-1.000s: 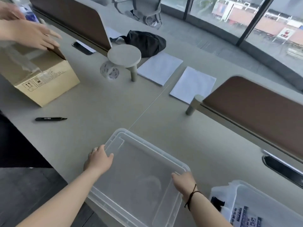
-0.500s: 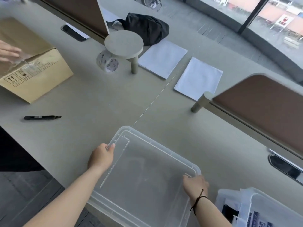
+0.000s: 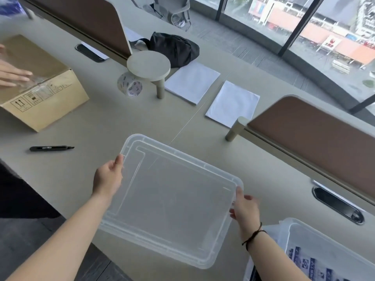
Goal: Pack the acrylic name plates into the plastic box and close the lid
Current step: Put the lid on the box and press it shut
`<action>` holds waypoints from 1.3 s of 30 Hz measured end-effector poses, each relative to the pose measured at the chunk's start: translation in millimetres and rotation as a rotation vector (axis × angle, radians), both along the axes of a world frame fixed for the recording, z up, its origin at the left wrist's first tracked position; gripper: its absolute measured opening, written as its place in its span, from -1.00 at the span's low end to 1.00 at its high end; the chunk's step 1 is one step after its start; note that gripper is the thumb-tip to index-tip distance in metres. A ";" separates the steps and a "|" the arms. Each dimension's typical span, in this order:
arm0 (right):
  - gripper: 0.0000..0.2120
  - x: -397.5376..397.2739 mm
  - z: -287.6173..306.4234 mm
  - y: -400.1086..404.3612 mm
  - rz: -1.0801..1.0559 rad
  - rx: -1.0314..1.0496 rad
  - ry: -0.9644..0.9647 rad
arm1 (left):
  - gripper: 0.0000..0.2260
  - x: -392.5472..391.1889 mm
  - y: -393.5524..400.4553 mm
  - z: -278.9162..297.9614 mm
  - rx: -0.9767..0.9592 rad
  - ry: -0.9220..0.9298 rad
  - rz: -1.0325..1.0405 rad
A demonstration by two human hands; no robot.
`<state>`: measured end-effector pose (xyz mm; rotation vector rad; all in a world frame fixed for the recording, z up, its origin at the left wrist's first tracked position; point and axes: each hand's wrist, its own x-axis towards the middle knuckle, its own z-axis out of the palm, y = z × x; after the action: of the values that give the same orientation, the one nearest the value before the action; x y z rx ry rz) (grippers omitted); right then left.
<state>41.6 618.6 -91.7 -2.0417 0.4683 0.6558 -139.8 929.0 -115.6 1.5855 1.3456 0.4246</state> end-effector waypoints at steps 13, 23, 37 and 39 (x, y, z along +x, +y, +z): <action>-0.79 36.5 96.1 -71.2 -0.323 0.573 -0.012 | -0.82 32.8 -45.3 78.5 -0.219 -0.731 0.188; -0.51 20.7 119.9 -247.2 -0.051 0.647 -0.068 | -0.64 84.4 -149.8 108.5 -0.839 -0.840 -0.374; -0.43 -38.5 71.7 -472.2 -0.385 0.465 -0.243 | -0.21 103.9 -376.7 79.5 -0.335 -0.248 -0.873; -0.57 -43.1 70.2 -484.9 -0.377 0.291 -0.326 | -0.26 96.9 -400.8 71.9 -0.269 -0.194 -0.866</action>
<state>-1.6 133.7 -21.5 -1.6809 0.5132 0.1463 -43.0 528.1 -43.7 1.6724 0.4544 -0.1324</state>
